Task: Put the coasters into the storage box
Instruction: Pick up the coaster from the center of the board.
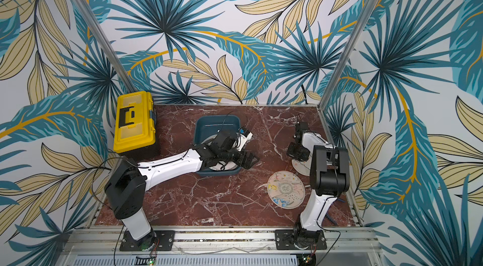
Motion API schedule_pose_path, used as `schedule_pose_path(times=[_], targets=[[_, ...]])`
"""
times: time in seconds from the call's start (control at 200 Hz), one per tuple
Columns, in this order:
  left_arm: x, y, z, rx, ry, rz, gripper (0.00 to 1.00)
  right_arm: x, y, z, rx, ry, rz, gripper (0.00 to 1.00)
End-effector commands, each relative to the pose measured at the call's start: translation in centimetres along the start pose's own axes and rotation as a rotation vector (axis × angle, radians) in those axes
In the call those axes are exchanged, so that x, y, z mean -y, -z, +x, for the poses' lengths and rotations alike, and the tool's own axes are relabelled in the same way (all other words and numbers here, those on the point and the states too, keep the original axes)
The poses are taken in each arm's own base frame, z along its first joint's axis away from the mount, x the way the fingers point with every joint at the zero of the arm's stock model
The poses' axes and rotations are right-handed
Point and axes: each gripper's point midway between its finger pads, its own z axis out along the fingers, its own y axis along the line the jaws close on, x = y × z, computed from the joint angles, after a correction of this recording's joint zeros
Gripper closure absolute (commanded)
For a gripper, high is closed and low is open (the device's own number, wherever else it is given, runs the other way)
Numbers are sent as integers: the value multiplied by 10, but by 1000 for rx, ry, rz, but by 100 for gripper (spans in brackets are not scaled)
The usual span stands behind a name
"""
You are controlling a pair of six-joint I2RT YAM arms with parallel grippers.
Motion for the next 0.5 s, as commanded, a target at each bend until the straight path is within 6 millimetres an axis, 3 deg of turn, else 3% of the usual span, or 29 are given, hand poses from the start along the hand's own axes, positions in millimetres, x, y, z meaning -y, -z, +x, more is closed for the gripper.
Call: schedule_pose_path(times=[0.0, 0.496], targets=[[7, 12, -26, 73, -31, -4, 0, -8, -1, 15, -46, -1, -55, 100], [-8, 19, -30, 109, -20, -92, 0, -26, 63, -1, 68, 6, -177, 100]])
